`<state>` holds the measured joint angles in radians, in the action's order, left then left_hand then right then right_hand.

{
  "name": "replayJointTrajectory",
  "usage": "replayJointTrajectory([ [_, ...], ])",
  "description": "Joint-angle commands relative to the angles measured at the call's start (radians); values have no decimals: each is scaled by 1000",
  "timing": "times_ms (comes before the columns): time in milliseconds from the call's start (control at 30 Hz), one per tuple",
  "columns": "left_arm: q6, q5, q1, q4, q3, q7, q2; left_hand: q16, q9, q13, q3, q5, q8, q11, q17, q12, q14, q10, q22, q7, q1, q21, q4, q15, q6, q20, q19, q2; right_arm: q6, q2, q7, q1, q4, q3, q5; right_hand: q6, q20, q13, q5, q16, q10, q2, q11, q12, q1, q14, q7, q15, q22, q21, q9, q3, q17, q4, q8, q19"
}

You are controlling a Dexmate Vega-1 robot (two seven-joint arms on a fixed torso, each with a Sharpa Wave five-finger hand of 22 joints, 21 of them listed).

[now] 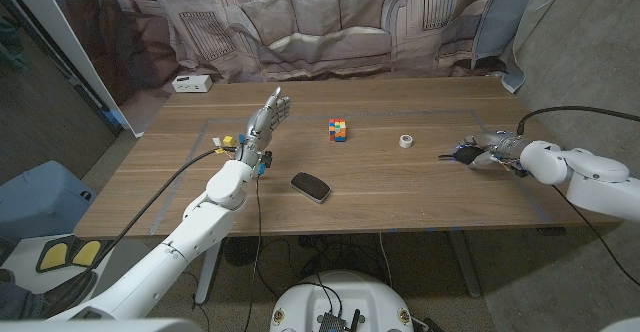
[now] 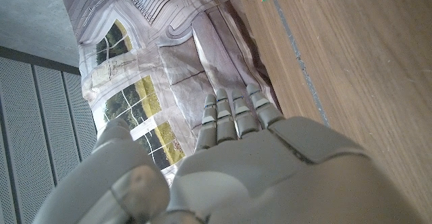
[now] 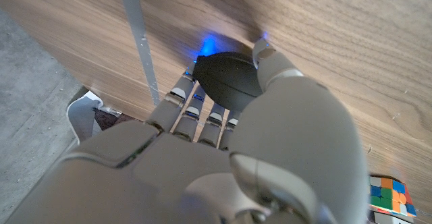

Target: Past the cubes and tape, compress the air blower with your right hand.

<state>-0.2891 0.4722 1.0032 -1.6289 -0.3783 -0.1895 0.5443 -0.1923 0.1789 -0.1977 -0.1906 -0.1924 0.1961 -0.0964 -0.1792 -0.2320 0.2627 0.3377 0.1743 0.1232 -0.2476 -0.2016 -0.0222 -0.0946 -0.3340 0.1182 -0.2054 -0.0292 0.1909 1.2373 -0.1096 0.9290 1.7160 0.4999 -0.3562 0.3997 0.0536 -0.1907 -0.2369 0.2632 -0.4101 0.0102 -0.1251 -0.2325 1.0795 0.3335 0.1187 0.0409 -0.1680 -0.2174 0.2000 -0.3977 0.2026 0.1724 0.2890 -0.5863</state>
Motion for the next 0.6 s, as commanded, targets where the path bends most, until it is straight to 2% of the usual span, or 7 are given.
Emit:
replayJointTrajectory([
  [33,3,7,-7,12,-1,6,-3,1,5,-5,-2,0,-1,2,-2,4,9,11,4,-1,-1,2,-2,1,-11,-1,-14,-6,-18,-31,34,-8,-31,14,-13,44,28,-3,5,21,-44,-3,-5,-9,18,49,9,76,-3,-11,1,6,7,-9,18,-40],
  [367,8,11,-22,26,-8,18,-7,1,5,-5,-2,0,-1,1,-2,5,10,9,4,-2,-1,3,-3,-1,-11,-1,-13,-7,-31,-36,75,2,-39,8,-15,124,60,-3,13,70,-125,-25,0,-15,44,162,9,117,-8,-40,0,25,20,-13,36,-143],
  [600,7,15,-31,35,-11,26,-8,2,5,-6,-2,0,-1,-2,-2,6,10,10,4,-2,-1,3,-4,0,-11,-1,-14,-7,-35,-38,104,14,-39,-2,-8,193,73,-3,22,102,-192,-42,-5,-25,56,227,8,131,-10,-62,-1,40,33,-17,53,-213],
])
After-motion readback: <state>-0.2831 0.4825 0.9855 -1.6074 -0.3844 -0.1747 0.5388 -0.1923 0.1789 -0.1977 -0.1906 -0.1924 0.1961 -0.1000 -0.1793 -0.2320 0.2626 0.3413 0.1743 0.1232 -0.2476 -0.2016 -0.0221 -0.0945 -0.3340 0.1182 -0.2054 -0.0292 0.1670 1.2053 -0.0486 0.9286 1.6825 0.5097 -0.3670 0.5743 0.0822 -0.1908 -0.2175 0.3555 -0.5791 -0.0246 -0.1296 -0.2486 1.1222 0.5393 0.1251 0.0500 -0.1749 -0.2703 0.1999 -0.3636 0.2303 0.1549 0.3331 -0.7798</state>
